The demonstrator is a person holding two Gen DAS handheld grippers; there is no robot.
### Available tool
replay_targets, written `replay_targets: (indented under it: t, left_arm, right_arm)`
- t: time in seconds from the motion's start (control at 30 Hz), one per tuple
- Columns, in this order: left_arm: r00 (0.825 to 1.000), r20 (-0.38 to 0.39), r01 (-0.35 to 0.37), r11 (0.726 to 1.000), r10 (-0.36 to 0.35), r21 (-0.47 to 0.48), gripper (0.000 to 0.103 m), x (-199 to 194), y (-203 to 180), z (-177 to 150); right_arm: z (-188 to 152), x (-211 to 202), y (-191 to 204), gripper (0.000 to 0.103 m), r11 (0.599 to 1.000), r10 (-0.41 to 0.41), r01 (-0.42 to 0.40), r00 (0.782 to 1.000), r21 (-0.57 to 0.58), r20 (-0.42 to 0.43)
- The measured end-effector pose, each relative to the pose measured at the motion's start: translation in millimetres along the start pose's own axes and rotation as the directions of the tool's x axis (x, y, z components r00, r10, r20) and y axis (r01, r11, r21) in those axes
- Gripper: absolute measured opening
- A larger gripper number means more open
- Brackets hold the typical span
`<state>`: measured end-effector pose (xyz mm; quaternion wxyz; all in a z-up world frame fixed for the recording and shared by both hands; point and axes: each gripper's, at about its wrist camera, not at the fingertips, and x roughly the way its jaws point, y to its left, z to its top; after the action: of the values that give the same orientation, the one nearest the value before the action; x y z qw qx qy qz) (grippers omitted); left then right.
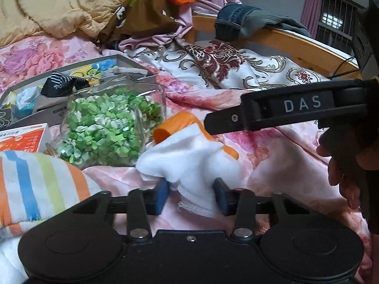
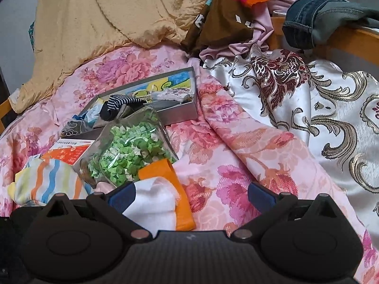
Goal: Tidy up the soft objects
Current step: 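Grasp the white cloth with the left gripper while the right gripper grasps the orange piece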
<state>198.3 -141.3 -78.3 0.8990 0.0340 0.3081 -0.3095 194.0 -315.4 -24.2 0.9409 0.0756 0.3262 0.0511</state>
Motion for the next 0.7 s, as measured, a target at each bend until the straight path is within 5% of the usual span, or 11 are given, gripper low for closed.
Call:
replay_targets:
  t: [0.17,0.7]
  left_arm:
    - [1.0,-0.003,0.002,0.997,-0.002,-0.079,0.021,-6.0,6.1,-3.6]
    - [0.98,-0.052,-0.198,0.967,0.192,-0.158,0.012,-50.4,18.8,-16.3]
  right_arm:
    - [-1.4,1.6,-1.4,0.103,1.0,0.007,-0.007,1.0,0.01,-0.011]
    - [-10.6,12.0,5.3,0.103,0.999,0.029,-0.031,0.996,-0.024,-0.089]
